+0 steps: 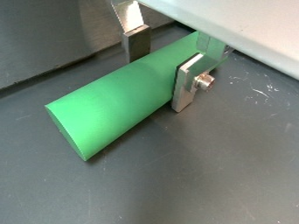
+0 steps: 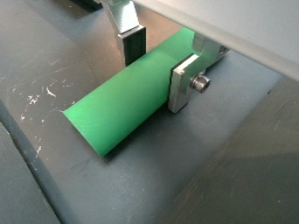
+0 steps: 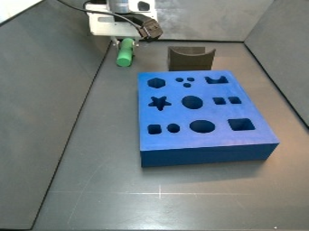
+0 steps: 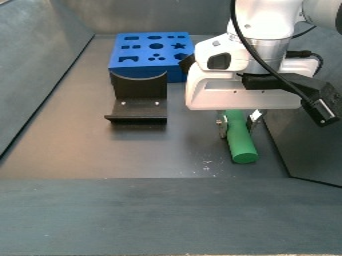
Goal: Pick up the oval object. Move up. Place the oval object on the fixture. Regrasp the oval object. Move to above the board. Insert the oval object.
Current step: Pick up the oval object.
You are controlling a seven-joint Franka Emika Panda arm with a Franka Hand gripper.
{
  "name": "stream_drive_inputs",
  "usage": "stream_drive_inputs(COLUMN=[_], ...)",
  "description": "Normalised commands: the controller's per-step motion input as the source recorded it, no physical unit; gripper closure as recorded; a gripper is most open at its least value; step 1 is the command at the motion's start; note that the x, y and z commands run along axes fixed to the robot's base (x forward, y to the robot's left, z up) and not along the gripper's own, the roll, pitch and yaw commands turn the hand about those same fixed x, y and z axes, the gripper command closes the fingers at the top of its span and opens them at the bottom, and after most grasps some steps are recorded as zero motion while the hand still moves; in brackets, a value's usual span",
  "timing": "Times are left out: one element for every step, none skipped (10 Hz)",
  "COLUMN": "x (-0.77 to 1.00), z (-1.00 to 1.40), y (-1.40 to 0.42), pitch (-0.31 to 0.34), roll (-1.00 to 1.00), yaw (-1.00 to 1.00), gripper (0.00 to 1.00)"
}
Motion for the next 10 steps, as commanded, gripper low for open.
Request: stream_drive_inputs(x=[0.00,0.00,0.00,0.00,0.00,0.00,0.00,0.00,0.00,0.00], z=[0.00,0.00,0.00,0.00,0.00,0.00,0.00,0.00,0.00,0.00], y=[0.00,0.00,0.00,0.00,0.00,0.00,0.00,0.00,0.00,0.00], pitch=[0.000,0.000,0.000,0.000,0.000,0.000,0.000,0.000,0.000,0.000], roll=[0.00,0.00,0.00,0.00,0.00,0.00,0.00,0.00,0.00,0.00], yaw=[0.00,0.00,0.00,0.00,0.00,0.00,0.00,0.00,0.00,0.00], gripper=[1.00,1.00,1.00,1.00,1.00,1.00,1.00,1.00,1.00,1.00])
